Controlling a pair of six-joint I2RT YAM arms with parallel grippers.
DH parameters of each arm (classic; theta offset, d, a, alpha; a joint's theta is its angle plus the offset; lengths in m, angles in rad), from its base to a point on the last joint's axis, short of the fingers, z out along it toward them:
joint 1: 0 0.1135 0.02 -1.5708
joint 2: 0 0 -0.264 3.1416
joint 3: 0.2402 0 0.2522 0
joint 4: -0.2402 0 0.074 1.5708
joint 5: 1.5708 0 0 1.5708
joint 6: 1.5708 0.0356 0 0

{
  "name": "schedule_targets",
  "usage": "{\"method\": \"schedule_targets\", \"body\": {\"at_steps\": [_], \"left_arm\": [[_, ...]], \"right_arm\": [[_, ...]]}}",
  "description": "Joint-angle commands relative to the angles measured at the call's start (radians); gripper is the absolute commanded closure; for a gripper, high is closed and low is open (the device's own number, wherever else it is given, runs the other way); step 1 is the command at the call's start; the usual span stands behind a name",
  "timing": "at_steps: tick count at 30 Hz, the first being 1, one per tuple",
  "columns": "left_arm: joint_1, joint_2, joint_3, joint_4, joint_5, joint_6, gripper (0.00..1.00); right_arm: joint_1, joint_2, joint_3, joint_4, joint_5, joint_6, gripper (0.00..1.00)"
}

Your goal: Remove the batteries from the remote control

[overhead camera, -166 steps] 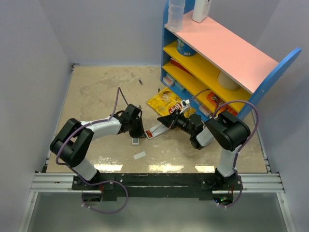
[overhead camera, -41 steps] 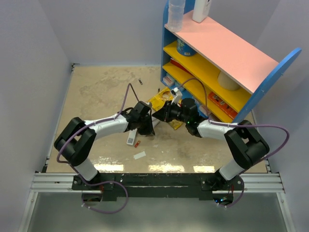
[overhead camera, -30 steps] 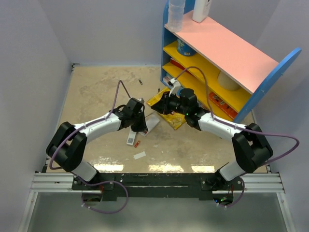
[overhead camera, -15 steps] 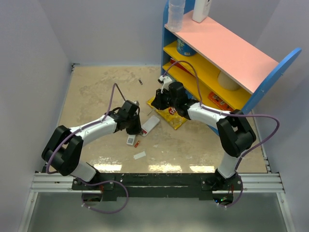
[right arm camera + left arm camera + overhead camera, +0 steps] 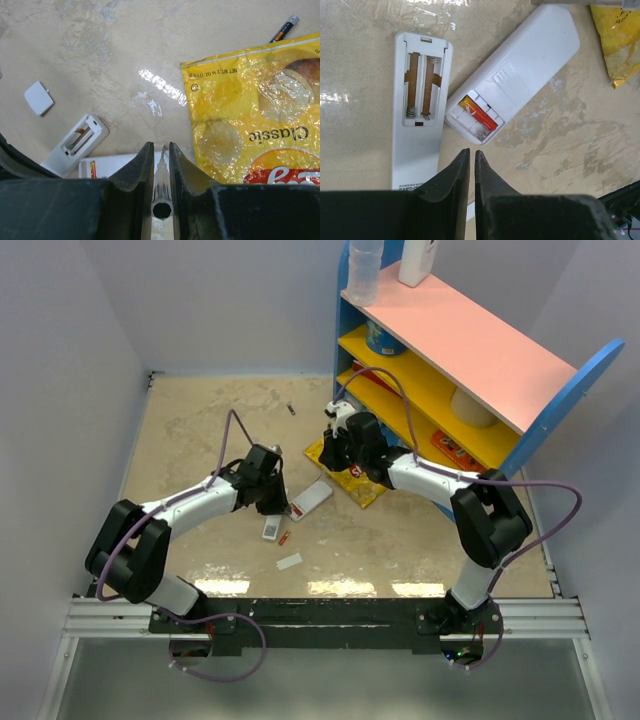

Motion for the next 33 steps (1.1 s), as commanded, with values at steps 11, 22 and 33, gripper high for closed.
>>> {"method": "schedule_targets", "body": {"at_steps": [11,22,33], "left_arm": [[0.023,0.197,0.25,0.008,-0.03,0.113,0.84],[0.023,0.288,0.342,-0.064,-0.145,0.139,0.85],[0.022,0.322,0.338,-0.067,-0.118,0.142,0.85]], "right_arm": [[0.0,-0.181,0.055,-0.136,0.04,0.014,1.0],[0.0,-0.234,-0.08,-0.194,0.052,0.063,1.0],[0.001,-0.157,-0.059,-0.185,0.089,0.086,1.0]]}}
